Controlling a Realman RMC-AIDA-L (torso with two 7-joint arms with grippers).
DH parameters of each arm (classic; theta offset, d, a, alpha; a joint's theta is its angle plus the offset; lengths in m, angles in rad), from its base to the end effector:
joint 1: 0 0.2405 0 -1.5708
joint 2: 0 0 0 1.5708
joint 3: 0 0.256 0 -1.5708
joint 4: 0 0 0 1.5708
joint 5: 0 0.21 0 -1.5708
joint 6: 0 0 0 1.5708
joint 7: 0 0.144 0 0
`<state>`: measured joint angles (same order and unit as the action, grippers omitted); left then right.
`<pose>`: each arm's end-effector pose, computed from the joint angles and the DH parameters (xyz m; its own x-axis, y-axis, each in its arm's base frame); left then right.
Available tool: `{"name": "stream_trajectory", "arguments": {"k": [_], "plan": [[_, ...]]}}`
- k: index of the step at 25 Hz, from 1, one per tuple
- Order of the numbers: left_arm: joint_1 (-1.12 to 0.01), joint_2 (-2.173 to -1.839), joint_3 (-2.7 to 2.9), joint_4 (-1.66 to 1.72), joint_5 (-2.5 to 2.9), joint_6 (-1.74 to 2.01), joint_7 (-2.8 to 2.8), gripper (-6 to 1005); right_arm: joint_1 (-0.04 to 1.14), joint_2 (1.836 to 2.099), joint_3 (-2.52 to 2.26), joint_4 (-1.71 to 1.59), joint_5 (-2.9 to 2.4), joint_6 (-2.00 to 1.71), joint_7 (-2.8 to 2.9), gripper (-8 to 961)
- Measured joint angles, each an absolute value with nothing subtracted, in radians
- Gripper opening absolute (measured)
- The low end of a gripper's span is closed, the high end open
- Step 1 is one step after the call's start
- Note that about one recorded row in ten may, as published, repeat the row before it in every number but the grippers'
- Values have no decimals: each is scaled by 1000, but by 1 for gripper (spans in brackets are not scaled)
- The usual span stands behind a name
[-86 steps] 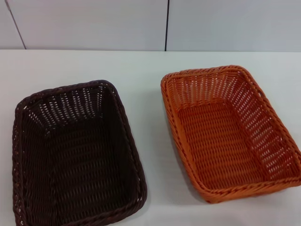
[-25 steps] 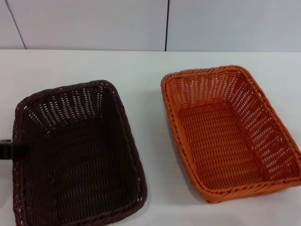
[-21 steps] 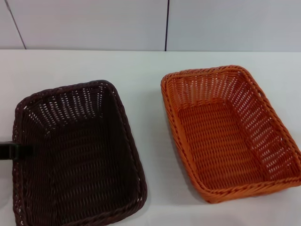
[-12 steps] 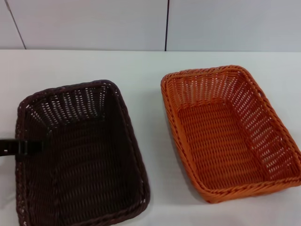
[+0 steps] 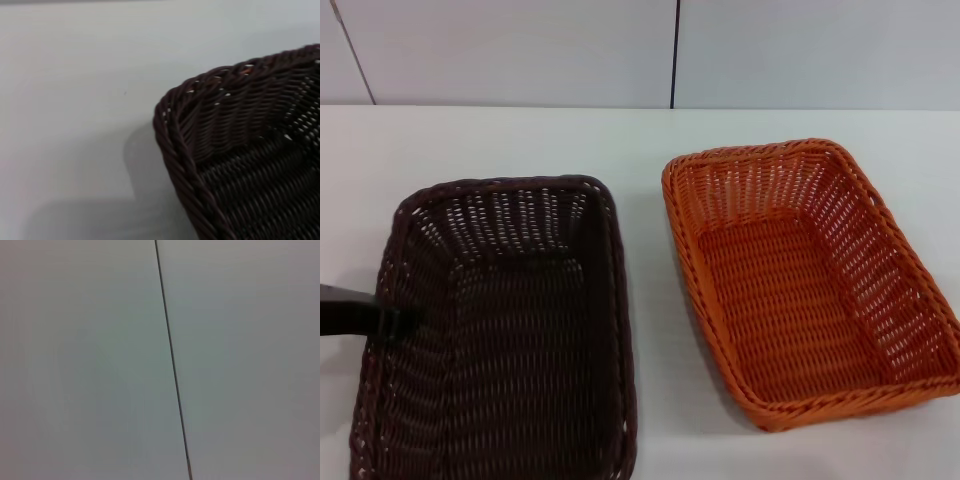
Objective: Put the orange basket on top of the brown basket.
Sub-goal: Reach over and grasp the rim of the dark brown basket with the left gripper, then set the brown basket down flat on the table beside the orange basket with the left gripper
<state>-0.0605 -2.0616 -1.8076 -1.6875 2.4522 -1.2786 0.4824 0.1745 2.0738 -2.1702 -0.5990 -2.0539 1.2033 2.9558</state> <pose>-0.2648 0.2920 0.0629 0.5689 0.7763 0.2716 0.7449 -0.3464 -0.5702 0.3301 0.2933 0.0175 0.6449 0.1904 -0.7402 -0.7621 0.2332 -0.6040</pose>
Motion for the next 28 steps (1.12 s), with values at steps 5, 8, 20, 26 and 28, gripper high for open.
{"name": "stream_trajectory", "arguments": {"k": [5,8,20,26,28], "plan": [[-69,-2061,-1812,-1684,2450,-1284,504,262,173,2074,-2170,-601,-2054,1208,2956,818],[-81,-2061,-1817,-1680,2449,-1292,536,240,170,2074,-2170,-603,-2054,1210,2956,818],[-447,-2058,-1971,-1496,2444,-1437,1072,234,139,2081,-2182,-619,-2059,1240,2956,817],[-613,-2059,-1980,-1306,2443,-1395,1216,226,129,2082,-2184,-626,-2060,1256,2956,816],[-676,-2059,-1980,-1239,2442,-1356,1285,211,129,2082,-2184,-626,-2060,1256,2956,816]]}}
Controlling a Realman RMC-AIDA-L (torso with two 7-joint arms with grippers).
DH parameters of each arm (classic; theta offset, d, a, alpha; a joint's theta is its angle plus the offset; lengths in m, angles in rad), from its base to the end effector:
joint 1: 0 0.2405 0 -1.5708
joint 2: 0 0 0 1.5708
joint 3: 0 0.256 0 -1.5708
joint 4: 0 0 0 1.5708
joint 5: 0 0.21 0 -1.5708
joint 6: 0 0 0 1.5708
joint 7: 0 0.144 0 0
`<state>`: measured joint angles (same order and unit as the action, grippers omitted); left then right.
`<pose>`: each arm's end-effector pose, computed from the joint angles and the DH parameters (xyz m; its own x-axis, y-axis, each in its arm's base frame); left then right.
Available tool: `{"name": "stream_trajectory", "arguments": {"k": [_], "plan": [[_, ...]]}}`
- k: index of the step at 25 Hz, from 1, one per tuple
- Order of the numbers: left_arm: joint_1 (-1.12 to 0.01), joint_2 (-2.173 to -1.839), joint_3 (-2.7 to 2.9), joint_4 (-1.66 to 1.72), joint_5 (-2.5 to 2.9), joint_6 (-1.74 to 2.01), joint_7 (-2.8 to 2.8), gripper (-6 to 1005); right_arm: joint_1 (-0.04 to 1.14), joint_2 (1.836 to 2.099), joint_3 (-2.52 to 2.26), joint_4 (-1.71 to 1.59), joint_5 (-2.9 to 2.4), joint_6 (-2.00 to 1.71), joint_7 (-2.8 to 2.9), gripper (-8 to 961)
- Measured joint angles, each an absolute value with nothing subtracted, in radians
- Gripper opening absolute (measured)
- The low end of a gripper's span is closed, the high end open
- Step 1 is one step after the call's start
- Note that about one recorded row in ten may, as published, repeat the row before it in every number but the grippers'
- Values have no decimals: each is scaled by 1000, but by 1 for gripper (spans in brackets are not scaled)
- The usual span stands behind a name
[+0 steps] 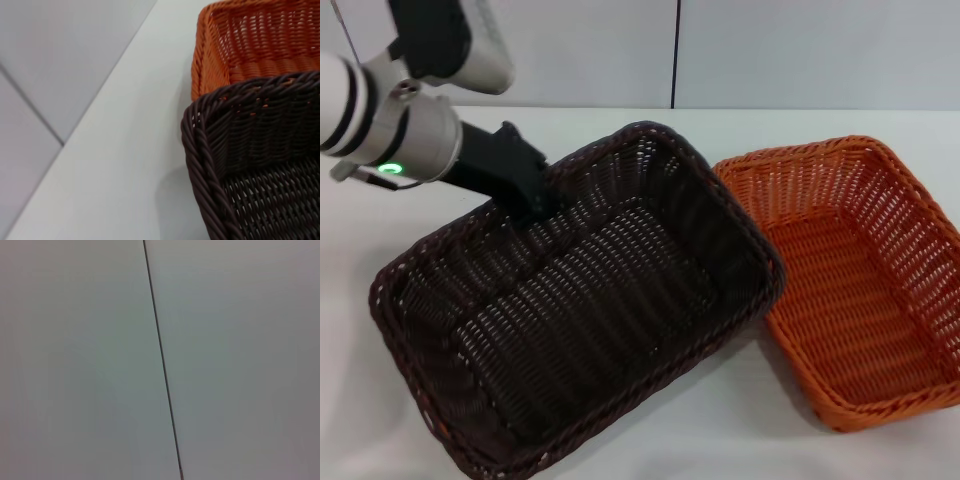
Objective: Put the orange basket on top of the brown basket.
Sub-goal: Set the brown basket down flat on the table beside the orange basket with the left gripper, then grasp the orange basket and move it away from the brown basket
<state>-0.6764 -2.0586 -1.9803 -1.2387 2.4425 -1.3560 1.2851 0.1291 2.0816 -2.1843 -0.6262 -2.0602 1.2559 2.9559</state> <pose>-0.1651 0.4051 0.0303 0.9812 0.1282 -0.1443 0.0533 -0.8983 -0.4360 0.3288 0.2789 0.0180 0.6364 0.2241 -0.7381 -0.7696 0.2489 -0.5880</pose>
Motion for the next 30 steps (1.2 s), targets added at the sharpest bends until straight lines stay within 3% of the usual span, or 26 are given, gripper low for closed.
{"name": "stream_trajectory", "arguments": {"k": [9,16,22,28,30], "plan": [[-732,-2060,-1934,-1138,2442,-1235,1383,212,138,2080,-2184,-625,-2060,1257,2956,815],[-700,-2063,-1859,-1142,2442,-1117,1375,213,136,2079,-2185,-627,-2063,1256,2956,815],[-662,-2068,-1833,-1209,2441,-978,1367,426,135,2078,-2192,-628,-2065,1257,2956,814],[-521,-2068,-1772,-1436,2360,-683,1302,603,135,2078,-2192,-634,-2065,1256,2956,814],[-423,-2066,-1705,-1524,2239,-482,1301,644,135,2078,-2192,-641,-2065,1252,2956,813]]}}
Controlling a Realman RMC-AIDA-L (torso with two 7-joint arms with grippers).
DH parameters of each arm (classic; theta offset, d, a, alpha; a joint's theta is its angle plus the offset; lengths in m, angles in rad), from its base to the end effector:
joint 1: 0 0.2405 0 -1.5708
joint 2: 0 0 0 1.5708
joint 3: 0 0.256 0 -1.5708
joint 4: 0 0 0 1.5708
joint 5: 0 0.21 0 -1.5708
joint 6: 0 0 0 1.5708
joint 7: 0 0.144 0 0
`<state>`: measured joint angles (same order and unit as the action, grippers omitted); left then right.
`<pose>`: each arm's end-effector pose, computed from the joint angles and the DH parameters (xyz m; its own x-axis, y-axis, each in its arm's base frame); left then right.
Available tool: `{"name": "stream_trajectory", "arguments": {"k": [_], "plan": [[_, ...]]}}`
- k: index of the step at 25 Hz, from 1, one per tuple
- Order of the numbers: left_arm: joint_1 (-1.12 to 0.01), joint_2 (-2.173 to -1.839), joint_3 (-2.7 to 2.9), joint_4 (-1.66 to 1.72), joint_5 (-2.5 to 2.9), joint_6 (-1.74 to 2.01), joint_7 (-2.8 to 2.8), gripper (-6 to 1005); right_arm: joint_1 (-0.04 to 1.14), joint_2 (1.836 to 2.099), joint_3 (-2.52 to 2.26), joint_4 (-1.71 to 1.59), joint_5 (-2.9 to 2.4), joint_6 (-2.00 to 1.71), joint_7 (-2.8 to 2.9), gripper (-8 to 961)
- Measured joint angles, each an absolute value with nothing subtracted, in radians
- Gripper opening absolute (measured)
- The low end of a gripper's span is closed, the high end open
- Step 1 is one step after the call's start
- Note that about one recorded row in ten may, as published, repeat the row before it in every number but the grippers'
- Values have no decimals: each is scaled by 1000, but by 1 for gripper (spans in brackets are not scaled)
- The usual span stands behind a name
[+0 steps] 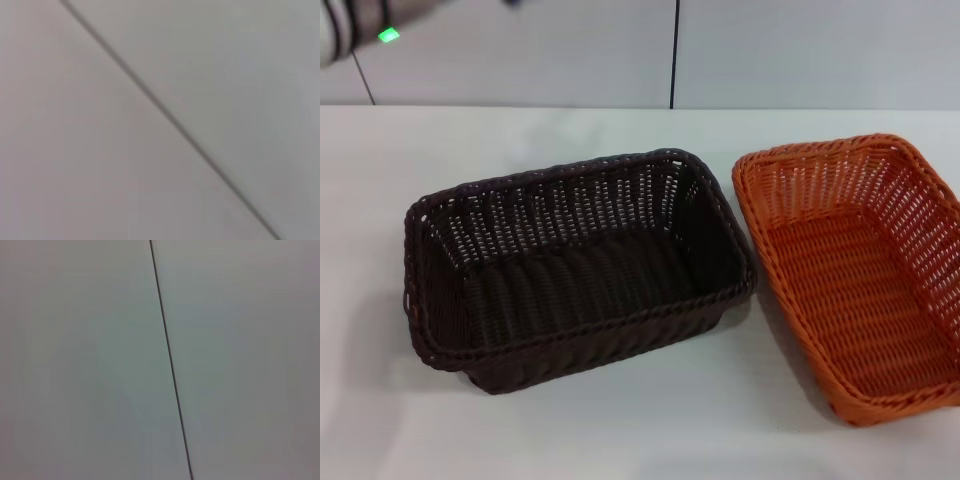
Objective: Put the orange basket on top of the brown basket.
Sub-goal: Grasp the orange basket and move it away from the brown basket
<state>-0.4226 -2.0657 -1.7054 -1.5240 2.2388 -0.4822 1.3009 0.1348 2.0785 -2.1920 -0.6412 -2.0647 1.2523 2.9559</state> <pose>-0.1091 0.4211 0.0857 0.9763 -0.1984 0.0863 0.0045 -0.3804 -0.9248 0.3232 0.2824 0.0170 0.6287 0.2328 -0.7419 -0.7769 0.2282 -0.5868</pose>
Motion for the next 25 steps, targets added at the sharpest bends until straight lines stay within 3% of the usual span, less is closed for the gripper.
{"name": "stream_trajectory", "arguments": {"k": [6,11,15,16,17,18,19,20,21,25], "plan": [[-163,-2055,-1318,-1618,2151,429,1289,707,146,2077,-2193,-665,-2064,1250,2956,813],[-43,-2056,-1132,-1417,2438,1106,971,705,167,2072,-2195,-704,-2070,1249,2956,813],[57,-2058,-1116,-1198,2569,1390,596,704,173,2062,-2199,-814,-2105,1185,2956,812],[73,-2059,-1115,-1143,2572,1418,537,704,167,2040,-2195,-908,-2159,1085,2957,812],[88,-2060,-1114,-1080,2572,1444,486,704,167,2040,-2195,-908,-2159,1085,2957,812],[100,-2062,-1115,-1017,2571,1466,445,704,163,2022,-2192,-964,-2189,1012,2957,812],[106,-2065,-1116,-943,2566,1493,425,703,159,1977,-2186,-1109,-2247,844,2957,812],[106,-2065,-1116,-943,2566,1493,425,703,159,1977,-2186,-1109,-2247,844,2957,812],[109,-2067,-1117,-873,2559,1520,416,703,162,1937,-2160,-1261,-2303,642,2958,812],[121,-2069,-1102,-705,2487,1579,403,702,162,1921,-2031,-1499,-2378,230,2957,811]]}}
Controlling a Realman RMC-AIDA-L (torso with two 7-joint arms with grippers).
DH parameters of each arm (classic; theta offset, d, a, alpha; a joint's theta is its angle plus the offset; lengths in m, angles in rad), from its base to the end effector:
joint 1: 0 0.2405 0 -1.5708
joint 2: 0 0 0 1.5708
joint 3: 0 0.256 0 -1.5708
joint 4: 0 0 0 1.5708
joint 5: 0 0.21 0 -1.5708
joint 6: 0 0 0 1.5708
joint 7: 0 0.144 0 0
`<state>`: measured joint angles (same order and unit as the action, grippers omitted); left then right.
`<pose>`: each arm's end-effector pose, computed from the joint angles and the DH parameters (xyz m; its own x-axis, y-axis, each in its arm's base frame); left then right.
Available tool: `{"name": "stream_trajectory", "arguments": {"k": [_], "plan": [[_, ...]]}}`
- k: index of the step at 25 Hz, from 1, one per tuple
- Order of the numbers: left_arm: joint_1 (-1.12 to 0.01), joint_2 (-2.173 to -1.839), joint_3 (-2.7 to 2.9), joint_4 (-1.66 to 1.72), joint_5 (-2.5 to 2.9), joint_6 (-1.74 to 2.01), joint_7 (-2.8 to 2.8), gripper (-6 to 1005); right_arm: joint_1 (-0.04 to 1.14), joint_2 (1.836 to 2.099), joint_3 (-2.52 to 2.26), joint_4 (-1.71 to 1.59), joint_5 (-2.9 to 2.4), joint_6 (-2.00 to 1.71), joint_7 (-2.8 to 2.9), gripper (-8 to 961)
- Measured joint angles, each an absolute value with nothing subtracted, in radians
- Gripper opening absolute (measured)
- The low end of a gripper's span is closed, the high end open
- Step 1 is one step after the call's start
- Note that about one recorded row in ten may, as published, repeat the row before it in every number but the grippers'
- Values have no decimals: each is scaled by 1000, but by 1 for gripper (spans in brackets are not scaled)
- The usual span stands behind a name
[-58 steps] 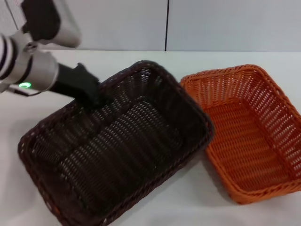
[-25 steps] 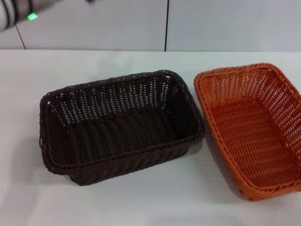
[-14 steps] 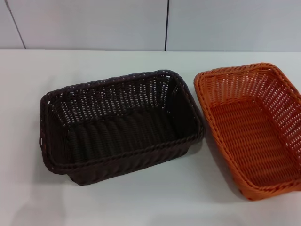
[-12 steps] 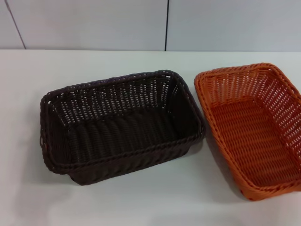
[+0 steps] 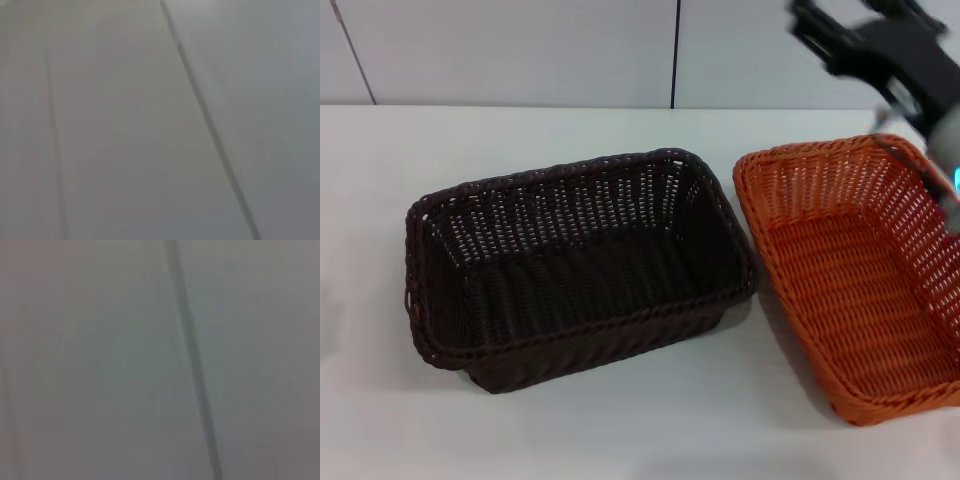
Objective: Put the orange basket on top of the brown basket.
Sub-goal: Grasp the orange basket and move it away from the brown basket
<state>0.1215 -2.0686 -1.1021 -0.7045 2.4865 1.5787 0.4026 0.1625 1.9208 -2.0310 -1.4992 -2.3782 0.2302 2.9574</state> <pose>-0.3159 0.2011 0.0581 0.8491 -0.4157 0.3258 0.4776 0.3407 -0.8098 0.1402 0.3519 0.0249 0.6001 0.0101 -0.7998 -0.7233 -0.4201 -0.5480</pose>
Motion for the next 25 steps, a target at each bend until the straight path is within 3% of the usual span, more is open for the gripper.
{"name": "stream_trajectory", "arguments": {"k": [3,6,7,9,10,12,17,25], "plan": [[125,-2070,-1074,-604,2362,1575,354,701,202,1936,-1836,-1708,-2419,-265,2944,811],[109,-2069,-1058,-527,2273,1562,298,700,347,1972,-1557,-1851,-2395,-888,2852,811],[103,-2070,-1056,-512,2256,1558,292,700,347,1972,-1557,-1851,-2395,-888,2852,811],[88,-2071,-1052,-489,2218,1532,284,700,480,1999,-1364,-1834,-2321,-1337,2690,811],[83,-2071,-1050,-485,2207,1512,281,700,480,1999,-1364,-1834,-2321,-1337,2690,810],[69,-2071,-1051,-481,2180,1468,282,700,598,2012,-1226,-1757,-2273,-1699,2541,810],[50,-2071,-1049,-470,2156,1421,283,699,636,2009,-1167,-1704,-2275,-2009,2413,810],[23,-2071,-1049,-472,2134,1367,286,699,596,2008,-1163,-1744,-2335,-2148,2358,809]]}}
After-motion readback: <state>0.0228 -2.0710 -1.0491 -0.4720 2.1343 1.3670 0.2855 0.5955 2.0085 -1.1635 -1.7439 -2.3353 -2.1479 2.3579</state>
